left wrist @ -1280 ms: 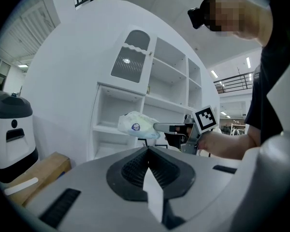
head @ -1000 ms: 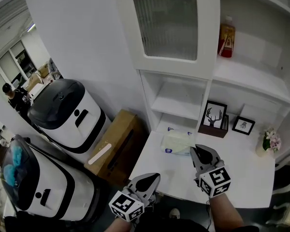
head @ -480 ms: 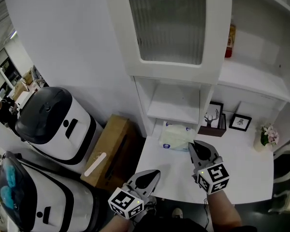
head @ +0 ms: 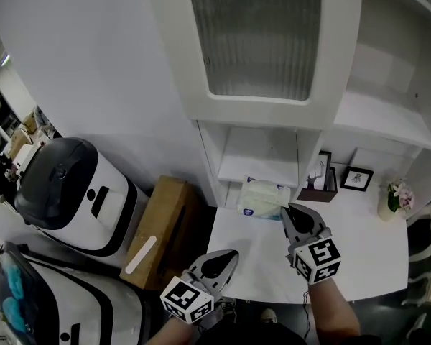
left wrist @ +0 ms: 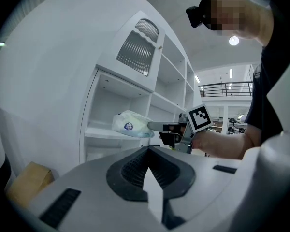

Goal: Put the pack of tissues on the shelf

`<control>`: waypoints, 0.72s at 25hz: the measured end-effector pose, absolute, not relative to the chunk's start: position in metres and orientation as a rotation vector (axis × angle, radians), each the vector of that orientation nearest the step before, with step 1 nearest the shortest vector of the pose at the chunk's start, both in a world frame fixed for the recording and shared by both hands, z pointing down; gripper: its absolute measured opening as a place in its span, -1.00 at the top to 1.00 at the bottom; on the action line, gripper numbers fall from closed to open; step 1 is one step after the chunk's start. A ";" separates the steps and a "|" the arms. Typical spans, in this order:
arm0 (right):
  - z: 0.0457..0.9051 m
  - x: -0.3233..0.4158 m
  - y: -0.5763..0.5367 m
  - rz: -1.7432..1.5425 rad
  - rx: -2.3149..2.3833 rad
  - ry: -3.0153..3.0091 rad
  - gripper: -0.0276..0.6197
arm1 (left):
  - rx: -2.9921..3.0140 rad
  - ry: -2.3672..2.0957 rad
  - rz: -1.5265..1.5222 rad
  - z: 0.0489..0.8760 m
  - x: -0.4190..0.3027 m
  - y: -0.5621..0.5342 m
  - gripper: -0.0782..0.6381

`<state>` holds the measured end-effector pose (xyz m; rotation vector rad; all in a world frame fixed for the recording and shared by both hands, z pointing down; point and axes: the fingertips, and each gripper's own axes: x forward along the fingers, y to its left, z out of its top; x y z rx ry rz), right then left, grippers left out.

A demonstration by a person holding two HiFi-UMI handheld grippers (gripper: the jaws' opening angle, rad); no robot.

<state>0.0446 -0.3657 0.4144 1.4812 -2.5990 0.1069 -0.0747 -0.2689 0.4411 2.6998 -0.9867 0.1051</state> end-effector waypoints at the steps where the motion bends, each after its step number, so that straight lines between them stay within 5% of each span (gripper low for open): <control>1: 0.414 0.043 -0.369 0.106 1.485 -2.596 0.90 | 2.700 -0.980 0.108 0.442 -0.076 -0.272 0.77; 18: 0.424 0.034 -0.427 0.087 1.538 -2.514 0.90 | 2.720 -0.883 0.133 0.450 -0.090 -0.317 0.77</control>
